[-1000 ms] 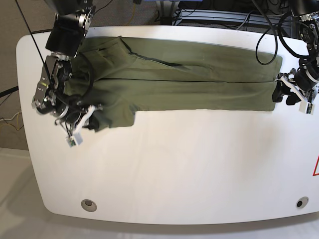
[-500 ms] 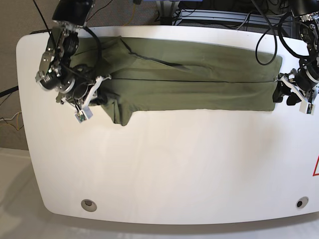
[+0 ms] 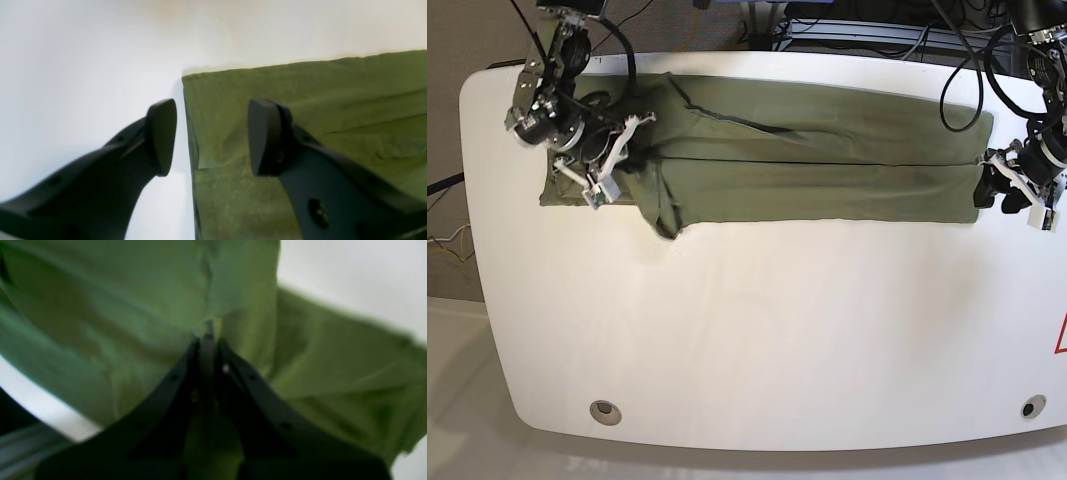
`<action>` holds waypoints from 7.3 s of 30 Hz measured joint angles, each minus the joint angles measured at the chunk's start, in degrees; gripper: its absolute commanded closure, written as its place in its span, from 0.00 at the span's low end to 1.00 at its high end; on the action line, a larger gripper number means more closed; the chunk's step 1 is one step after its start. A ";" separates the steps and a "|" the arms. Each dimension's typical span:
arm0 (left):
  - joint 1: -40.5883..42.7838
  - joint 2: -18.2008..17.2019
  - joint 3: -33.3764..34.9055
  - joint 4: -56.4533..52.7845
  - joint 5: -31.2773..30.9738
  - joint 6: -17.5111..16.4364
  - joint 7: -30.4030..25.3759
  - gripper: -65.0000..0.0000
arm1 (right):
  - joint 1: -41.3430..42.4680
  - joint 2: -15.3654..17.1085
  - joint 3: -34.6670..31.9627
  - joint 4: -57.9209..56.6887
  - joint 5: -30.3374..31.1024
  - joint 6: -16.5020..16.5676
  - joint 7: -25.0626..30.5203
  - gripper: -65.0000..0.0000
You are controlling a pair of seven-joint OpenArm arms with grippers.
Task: Fold the T-shirt properly
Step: 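Lift the sleeve end with the right gripper and fold it over the shirt, then open the right gripper to release the folded sleeve end, then hold the strip end with the right gripper and grasp the other end with the left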
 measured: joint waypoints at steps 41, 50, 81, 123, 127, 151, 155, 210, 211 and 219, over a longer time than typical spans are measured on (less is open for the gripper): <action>-0.44 0.00 0.57 -0.02 0.02 0.37 -0.59 0.51 | -10.19 5.22 -0.63 2.43 17.94 -0.02 -0.94 1.00; -0.44 -0.02 0.57 -0.04 0.02 0.37 -0.61 0.50 | -9.55 5.42 -0.68 2.43 17.31 -0.04 -1.95 0.67; -0.59 -0.22 0.59 -0.11 -0.17 0.59 -0.37 0.50 | -3.76 2.78 -0.13 3.30 16.87 -0.24 2.08 0.41; 1.20 -2.27 0.22 -2.40 -3.67 0.22 0.76 0.35 | -0.39 5.95 -0.37 3.43 12.24 -0.22 3.23 0.42; 1.51 -2.10 0.13 -1.84 -4.11 0.39 0.66 0.39 | -0.15 5.16 -0.48 3.06 12.37 -0.22 2.54 0.42; -0.31 -0.63 -0.02 -2.03 0.83 -0.11 -4.24 0.62 | 3.52 5.11 -0.83 -4.46 9.25 -0.02 2.64 1.00; -0.63 -0.13 -0.02 -2.03 0.61 -0.17 -4.79 0.45 | 5.70 5.95 -0.98 -9.81 9.38 0.04 3.61 1.00; -2.67 0.63 4.50 -20.20 1.31 -1.31 -11.37 0.25 | 5.05 3.87 -0.83 -13.03 7.80 -0.24 5.14 0.68; -2.69 0.39 5.18 -20.63 0.66 -1.49 -12.70 0.25 | 5.05 3.91 -0.83 -13.09 7.80 -0.26 5.01 0.68; -4.04 0.31 7.23 -21.20 1.75 -1.36 -13.53 0.25 | 5.27 4.46 -0.79 -13.18 8.02 -0.24 4.74 0.66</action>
